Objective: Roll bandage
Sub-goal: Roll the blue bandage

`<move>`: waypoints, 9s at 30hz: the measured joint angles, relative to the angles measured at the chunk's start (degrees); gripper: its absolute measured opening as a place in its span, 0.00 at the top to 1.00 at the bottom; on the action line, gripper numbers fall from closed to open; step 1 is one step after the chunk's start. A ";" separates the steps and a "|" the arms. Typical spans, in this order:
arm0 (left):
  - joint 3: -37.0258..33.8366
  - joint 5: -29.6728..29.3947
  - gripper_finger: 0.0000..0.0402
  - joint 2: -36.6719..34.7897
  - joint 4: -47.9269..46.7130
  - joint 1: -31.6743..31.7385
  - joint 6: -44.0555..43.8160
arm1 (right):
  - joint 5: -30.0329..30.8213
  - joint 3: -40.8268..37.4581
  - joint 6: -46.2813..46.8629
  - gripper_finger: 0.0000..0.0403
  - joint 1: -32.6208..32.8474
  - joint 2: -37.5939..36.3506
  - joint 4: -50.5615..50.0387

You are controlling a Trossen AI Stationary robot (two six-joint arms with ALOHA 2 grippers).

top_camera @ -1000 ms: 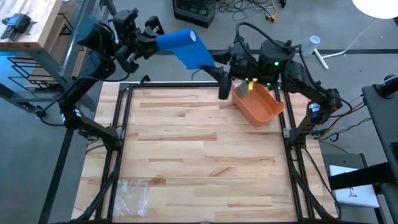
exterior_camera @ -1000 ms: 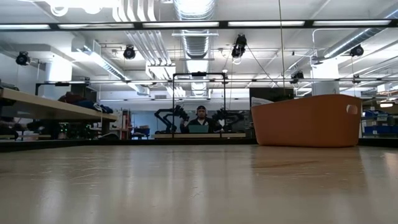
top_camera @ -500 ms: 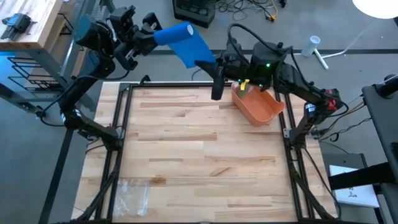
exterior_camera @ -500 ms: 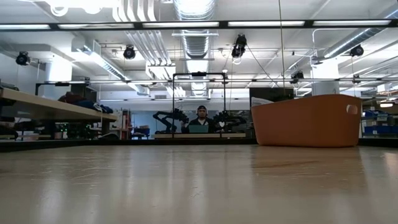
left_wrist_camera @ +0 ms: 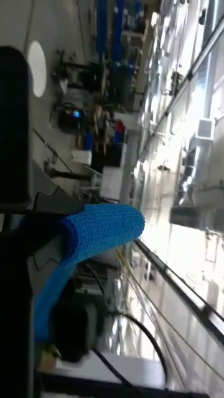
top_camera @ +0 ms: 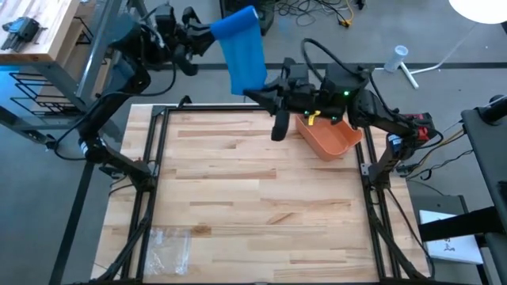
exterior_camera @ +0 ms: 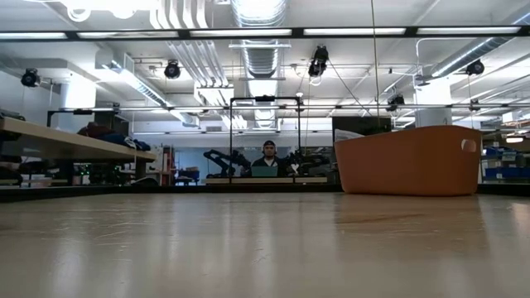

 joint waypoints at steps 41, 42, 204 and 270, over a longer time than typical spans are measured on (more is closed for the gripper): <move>-6.36 0.29 0.98 4.17 -20.20 -14.98 20.81 | 11.03 0.52 13.34 1.00 -7.30 -1.14 -2.01; -6.36 0.26 0.98 3.92 -20.23 -15.02 21.14 | 11.57 0.52 13.12 1.00 -7.30 -1.14 -2.30; 0.02 8.35 0.98 -4.06 -2.05 -13.25 -40.54 | 2.38 0.27 -7.45 0.85 -0.88 5.68 23.95; -0.92 23.54 0.98 -0.69 -12.89 -14.12 -13.89 | 6.01 0.48 -12.01 1.00 -6.49 0.57 17.49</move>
